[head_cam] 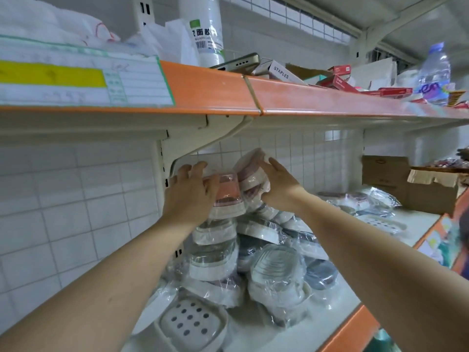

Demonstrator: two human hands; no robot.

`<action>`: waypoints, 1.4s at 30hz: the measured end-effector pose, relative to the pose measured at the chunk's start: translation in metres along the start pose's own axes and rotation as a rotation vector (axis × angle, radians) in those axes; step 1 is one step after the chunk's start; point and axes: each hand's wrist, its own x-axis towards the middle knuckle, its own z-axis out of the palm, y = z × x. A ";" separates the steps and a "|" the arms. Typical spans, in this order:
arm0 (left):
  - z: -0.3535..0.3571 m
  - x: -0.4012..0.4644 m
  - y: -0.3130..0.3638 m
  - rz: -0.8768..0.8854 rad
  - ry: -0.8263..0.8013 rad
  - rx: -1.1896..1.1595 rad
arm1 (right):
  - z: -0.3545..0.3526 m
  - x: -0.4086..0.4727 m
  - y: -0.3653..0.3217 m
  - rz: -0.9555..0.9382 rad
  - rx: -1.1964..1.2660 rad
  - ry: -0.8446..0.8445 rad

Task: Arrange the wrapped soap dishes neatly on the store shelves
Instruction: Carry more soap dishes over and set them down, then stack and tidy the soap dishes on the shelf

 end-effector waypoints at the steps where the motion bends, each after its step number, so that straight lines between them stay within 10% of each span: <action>1: -0.004 -0.006 0.003 -0.003 0.000 0.002 | -0.002 -0.009 0.000 0.000 -0.012 0.004; 17: -0.116 -0.171 -0.044 -0.308 -0.042 0.141 | 0.045 -0.158 -0.121 -0.226 0.049 -0.158; 33: -0.541 -0.461 -0.187 -0.666 0.263 0.553 | 0.059 -0.406 -0.575 -0.996 0.166 -0.466; 42: -0.708 -0.550 -0.247 -0.754 0.376 0.735 | 0.017 -0.479 -0.779 -1.195 0.477 -0.321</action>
